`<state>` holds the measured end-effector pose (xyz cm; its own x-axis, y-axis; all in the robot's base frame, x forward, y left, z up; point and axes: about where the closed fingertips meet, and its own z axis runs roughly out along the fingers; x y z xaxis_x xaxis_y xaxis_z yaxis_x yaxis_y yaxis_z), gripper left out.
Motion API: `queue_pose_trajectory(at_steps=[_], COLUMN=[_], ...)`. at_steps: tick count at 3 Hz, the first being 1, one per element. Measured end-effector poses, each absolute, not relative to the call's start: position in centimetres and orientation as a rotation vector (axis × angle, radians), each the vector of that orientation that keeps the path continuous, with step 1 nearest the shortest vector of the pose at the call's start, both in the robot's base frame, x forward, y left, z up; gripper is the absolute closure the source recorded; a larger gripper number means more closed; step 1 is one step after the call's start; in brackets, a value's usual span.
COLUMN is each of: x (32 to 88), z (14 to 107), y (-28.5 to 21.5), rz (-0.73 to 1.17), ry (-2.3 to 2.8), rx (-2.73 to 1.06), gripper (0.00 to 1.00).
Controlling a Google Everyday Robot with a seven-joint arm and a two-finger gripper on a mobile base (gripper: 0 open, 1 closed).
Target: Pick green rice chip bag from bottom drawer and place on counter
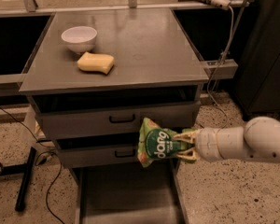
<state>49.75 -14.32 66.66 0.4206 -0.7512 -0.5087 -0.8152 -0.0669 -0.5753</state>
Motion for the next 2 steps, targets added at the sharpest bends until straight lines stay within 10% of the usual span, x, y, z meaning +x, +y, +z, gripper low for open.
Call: queue_pose_trajectory(at_steps=[2], x=[52.1], z=[82.2], y=[-14.0], rz=[-0.077], ry=[1.215], rx=[-1.936], gripper=[1.0])
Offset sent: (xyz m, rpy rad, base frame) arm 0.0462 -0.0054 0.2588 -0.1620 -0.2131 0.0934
